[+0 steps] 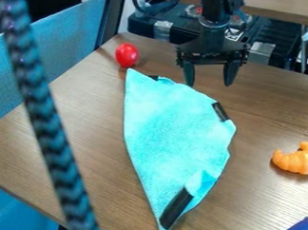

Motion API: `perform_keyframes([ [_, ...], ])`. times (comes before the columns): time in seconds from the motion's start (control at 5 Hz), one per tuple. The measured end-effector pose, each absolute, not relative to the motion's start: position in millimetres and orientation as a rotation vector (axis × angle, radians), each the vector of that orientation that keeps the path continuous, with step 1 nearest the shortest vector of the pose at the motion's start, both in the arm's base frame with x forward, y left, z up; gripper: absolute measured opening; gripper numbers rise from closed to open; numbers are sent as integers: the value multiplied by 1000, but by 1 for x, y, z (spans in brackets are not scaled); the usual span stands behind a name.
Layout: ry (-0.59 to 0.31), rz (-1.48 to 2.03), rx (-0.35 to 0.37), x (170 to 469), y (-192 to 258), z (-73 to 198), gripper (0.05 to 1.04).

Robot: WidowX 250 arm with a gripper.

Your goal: Unfold from top right to bottom left

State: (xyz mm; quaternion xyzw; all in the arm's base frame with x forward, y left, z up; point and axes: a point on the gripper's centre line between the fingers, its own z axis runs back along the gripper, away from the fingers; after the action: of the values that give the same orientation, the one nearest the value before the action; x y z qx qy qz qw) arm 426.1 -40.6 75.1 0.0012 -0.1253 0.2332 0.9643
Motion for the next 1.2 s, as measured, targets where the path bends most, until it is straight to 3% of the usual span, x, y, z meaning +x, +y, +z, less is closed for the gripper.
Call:
perform_keyframes([
  [0.4,-194,432,-3,415,-44,50,1000],
  [0.8,-211,376,7,415,-46,60,1000],
  [1.2,-179,422,70,426,-66,56,1000],
])
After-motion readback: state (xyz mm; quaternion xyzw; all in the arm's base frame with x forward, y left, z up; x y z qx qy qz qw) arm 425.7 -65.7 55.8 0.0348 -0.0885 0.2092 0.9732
